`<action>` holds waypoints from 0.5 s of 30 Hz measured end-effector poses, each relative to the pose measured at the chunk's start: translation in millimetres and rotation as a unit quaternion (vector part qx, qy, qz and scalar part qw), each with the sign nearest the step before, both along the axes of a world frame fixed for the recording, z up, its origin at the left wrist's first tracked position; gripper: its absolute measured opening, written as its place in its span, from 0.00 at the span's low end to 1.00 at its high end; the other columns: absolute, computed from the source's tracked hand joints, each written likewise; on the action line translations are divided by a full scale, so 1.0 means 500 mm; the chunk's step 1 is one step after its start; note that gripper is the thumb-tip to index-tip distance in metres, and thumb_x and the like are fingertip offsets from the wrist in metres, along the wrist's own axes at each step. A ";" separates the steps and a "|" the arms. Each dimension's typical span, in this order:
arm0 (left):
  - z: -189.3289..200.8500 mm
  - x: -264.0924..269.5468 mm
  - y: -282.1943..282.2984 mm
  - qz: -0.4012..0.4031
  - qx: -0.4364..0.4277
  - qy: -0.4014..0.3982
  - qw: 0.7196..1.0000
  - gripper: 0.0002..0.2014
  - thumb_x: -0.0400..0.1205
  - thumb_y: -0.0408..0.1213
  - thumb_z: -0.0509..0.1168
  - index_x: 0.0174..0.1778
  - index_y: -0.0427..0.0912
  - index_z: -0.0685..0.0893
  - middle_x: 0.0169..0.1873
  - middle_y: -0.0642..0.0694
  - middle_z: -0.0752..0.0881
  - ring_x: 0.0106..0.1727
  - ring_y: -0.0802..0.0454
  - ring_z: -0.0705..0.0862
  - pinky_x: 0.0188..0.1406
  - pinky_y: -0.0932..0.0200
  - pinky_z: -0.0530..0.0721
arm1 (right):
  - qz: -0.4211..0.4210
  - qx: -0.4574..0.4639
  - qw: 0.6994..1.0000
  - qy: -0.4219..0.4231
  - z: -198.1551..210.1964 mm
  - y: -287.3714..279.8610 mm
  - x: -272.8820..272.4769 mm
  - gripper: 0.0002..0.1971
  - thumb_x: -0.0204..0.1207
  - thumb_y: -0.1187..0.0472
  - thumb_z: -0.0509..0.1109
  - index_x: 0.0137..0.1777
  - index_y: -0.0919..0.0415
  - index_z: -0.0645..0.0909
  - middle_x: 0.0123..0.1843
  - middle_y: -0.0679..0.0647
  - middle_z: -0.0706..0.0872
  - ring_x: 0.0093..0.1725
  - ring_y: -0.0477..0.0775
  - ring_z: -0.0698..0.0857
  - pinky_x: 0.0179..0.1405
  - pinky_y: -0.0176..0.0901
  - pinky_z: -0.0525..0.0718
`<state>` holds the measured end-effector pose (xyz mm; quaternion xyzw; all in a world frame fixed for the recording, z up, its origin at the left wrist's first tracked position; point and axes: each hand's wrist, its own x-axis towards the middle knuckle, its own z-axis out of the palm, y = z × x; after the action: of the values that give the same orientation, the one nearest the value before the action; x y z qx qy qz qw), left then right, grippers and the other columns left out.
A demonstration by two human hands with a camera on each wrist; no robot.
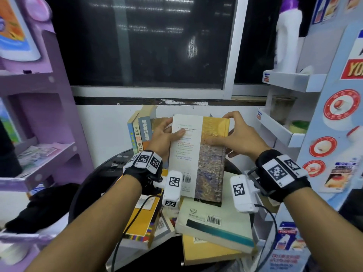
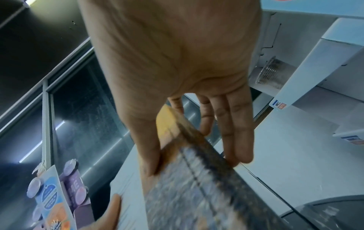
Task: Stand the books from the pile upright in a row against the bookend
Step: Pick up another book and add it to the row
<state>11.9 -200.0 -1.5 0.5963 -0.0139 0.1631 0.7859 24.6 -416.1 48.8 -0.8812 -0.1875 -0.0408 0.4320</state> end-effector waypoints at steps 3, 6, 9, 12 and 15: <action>-0.007 -0.010 0.017 -0.034 -0.005 -0.025 0.999 0.24 0.78 0.21 0.66 0.70 0.34 0.73 0.63 0.30 0.83 0.51 0.38 0.87 0.47 0.45 0.89 | 0.058 0.016 0.998 0.034 0.016 0.003 -0.003 0.34 0.62 0.56 0.85 0.62 0.53 0.67 0.50 0.55 0.84 0.46 0.56 0.89 0.38 0.57 0.92; -0.004 -0.018 0.026 -0.077 -0.009 -0.035 0.996 0.25 0.77 0.20 0.67 0.70 0.35 0.73 0.61 0.32 0.84 0.53 0.37 0.87 0.50 0.42 0.88 | 0.126 0.037 0.989 0.072 0.025 -0.002 0.000 0.28 0.66 0.62 0.82 0.63 0.49 0.75 0.57 0.59 0.85 0.49 0.62 0.90 0.42 0.69 0.89; 0.003 -0.019 0.027 -0.093 0.010 -0.031 0.995 0.25 0.78 0.20 0.64 0.72 0.36 0.74 0.59 0.34 0.85 0.52 0.39 0.87 0.49 0.44 0.89 | 0.148 0.040 0.986 0.059 0.031 -0.007 0.000 0.27 0.67 0.64 0.81 0.64 0.45 0.80 0.56 0.59 0.87 0.47 0.62 0.91 0.41 0.74 0.87; 0.011 -0.017 0.028 -0.090 0.045 -0.017 0.995 0.26 0.78 0.21 0.65 0.73 0.35 0.73 0.63 0.32 0.84 0.53 0.39 0.87 0.48 0.45 0.89 | 0.136 0.044 0.989 0.034 0.027 -0.001 -0.002 0.26 0.67 0.64 0.82 0.63 0.46 0.81 0.52 0.57 0.89 0.46 0.63 0.91 0.39 0.74 0.87; 0.030 -0.020 0.036 -0.072 0.106 -0.012 0.992 0.22 0.79 0.22 0.65 0.70 0.37 0.77 0.59 0.37 0.86 0.52 0.45 0.88 0.47 0.50 0.89 | 0.112 0.058 0.992 0.001 0.019 0.012 -0.003 0.26 0.66 0.62 0.82 0.63 0.47 0.82 0.51 0.54 0.90 0.44 0.59 0.92 0.40 0.69 0.89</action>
<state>2.1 -182.1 13.6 0.6715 -0.0835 0.1111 0.7279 23.0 -409.8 58.5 -0.8282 -0.2824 -0.0023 0.4841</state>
